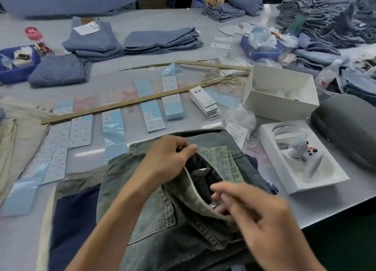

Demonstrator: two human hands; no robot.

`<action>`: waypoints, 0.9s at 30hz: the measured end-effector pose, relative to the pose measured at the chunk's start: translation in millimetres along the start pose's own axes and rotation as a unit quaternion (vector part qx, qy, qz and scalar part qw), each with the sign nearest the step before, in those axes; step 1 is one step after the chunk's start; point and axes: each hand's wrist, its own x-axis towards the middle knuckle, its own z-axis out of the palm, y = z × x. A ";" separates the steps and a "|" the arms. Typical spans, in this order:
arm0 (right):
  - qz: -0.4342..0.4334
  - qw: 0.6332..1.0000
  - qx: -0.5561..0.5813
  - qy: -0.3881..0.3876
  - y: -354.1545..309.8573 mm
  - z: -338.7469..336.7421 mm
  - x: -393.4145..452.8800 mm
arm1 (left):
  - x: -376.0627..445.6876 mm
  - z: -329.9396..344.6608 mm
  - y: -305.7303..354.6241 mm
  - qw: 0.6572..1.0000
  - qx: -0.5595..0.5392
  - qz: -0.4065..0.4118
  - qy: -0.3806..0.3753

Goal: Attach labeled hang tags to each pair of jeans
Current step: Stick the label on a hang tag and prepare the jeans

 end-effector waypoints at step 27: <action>0.071 0.996 0.024 -0.043 44.8 10.2 69.0 | -7.5 -16.8 2.5 0.970 0.058 0.206 -0.116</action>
